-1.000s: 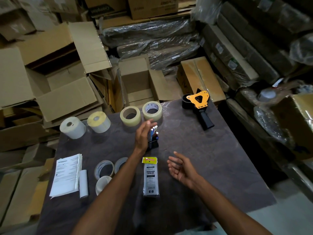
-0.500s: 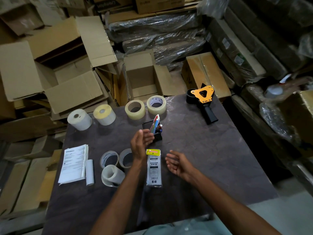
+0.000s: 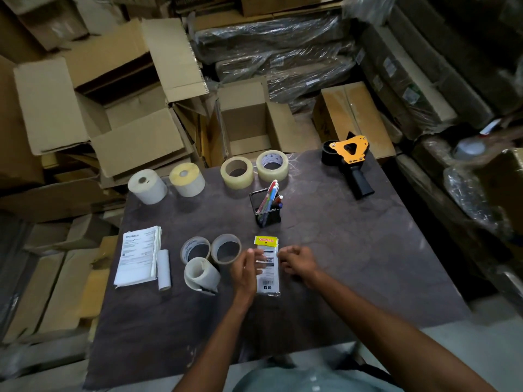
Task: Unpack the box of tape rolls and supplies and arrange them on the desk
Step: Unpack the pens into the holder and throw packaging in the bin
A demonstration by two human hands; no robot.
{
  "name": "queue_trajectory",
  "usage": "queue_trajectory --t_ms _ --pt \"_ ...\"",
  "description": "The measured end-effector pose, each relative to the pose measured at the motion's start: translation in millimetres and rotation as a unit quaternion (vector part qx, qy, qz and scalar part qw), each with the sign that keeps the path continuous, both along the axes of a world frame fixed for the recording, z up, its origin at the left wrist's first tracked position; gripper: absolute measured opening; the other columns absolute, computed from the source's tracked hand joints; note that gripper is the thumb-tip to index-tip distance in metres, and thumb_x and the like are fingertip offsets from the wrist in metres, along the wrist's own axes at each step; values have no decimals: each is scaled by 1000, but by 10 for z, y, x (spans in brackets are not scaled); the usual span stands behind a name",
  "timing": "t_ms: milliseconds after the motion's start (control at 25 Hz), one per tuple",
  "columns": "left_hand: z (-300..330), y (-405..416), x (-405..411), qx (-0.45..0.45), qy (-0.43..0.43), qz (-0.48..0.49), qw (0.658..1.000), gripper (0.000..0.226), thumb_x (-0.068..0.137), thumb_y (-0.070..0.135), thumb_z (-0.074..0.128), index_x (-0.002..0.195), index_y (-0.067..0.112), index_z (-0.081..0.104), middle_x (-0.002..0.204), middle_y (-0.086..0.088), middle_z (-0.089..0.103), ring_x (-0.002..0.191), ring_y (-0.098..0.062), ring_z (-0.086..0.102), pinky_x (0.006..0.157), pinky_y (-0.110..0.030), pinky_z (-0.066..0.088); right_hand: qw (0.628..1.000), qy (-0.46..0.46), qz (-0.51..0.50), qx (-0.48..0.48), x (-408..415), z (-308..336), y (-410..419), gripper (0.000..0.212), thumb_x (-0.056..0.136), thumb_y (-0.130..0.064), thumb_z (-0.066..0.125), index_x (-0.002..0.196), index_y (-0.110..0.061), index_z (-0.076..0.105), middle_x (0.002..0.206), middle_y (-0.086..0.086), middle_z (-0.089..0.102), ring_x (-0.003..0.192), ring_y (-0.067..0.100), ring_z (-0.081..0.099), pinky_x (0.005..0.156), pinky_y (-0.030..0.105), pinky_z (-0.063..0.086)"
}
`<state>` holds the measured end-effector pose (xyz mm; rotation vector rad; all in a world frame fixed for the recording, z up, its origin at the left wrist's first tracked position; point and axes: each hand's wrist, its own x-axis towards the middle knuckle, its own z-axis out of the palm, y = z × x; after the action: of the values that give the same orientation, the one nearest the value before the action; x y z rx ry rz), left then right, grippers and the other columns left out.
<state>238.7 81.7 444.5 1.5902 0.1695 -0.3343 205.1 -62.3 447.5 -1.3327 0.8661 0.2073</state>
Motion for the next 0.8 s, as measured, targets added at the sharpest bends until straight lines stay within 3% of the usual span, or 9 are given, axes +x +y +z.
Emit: queue_trajectory --t_ms 80,160,240,400,520,640,720,800 --pt "-29 157 -103 11 -7 11 1000 35 102 30 49 86 9 70 74 -9 73 68 -24 68 62 -32 55 996 -5 43 -83 94 -47 23 12 84 -8 72 86 -11 61 70 12 62 46 12 51 41 23 44" --pt "-62 326 -200 26 -39 37 998 36 103 28 47 85 8 70 72 -7 73 67 -21 69 63 -32 57 986 -12 73 -146 183 -138 49 30 71 -19 83 86 -21 57 87 9 73 65 15 66 63 34 59" --pt "-71 490 -293 32 -90 81 992 36 98 30 48 75 10 67 63 -4 67 59 -15 63 57 -26 52 979 -8 98 -178 235 -236 97 48 58 -34 87 91 -32 52 96 0 73 84 17 71 79 45 59" --pt "-75 754 -520 95 -125 181 971 38 85 42 56 59 16 46 53 5 43 50 -4 38 51 -27 35 947 28 145 -286 338 -224 194 83 44 -59 81 114 -32 45 114 0 60 103 20 61 89 47 54" --pt "-65 867 -519 92 -89 261 957 41 71 38 72 86 14 43 76 -2 41 61 -10 39 60 -30 38 935 58 160 -311 363 -191 266 71 58 -42 84 117 -29 46 120 6 53 109 27 60 90 50 54" --pt "-67 915 -309 114 -50 281 952 86 60 22 91 128 15 39 115 -9 46 88 -20 53 77 -37 50 925 72 167 -335 338 -134 306 63 67 -27 82 119 -24 47 124 9 48 111 30 57 92 46 53" --pt "-56 939 -176 150 -55 257 953 93 60 28 94 136 22 41 129 -5 42 106 -21 53 88 -35 49 918 78 177 -345 334 -125 301 54 69 -28 79 116 -19 53 124 10 49 113 28 55 92 41 52" --pt "-72 944 -105 180 -62 239 952 78 67 33 90 132 18 51 130 -8 45 118 -24 50 99 -38 45 920 89 182 -335 336 -159 289 45 70 -31 79 109 -17 60 122 9 48 110 27 57 93 42 53"
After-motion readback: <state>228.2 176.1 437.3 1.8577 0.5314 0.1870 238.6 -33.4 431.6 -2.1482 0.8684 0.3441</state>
